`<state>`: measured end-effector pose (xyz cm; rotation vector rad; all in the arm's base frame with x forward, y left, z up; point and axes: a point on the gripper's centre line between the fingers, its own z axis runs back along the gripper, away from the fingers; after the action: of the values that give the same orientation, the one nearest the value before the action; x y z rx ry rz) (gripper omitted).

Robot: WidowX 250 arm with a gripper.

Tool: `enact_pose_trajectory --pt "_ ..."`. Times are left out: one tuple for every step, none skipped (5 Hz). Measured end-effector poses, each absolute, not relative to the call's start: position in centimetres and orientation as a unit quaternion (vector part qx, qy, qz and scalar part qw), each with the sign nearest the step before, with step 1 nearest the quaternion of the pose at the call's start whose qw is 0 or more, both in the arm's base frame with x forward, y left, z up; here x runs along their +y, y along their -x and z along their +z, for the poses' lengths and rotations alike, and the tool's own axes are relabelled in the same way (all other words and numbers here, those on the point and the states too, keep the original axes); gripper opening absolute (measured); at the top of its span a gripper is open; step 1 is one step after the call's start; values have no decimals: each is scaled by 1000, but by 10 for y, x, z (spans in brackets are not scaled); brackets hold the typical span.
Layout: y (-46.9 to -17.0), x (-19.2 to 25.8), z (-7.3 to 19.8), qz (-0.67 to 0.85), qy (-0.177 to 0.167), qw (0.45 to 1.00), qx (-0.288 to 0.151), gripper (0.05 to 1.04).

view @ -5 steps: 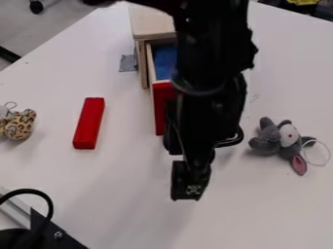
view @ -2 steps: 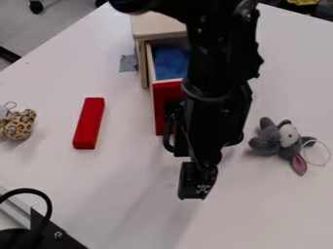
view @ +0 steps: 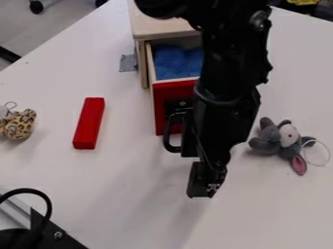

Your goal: Close the drawer

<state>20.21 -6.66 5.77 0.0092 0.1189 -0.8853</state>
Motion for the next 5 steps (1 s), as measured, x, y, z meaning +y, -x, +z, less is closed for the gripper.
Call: enact_pose_trajectory --pt "-206 -66 50 -427 -11 902 58 998" --pt "-207 -68 40 -429 -14 901 66 998" --pt "-206 -69 40 -428 -14 901 66 998" --pt "-205 -73 39 -431 -15 900 66 998" --pt "-207 -72 33 -429 -20 901 69 998"
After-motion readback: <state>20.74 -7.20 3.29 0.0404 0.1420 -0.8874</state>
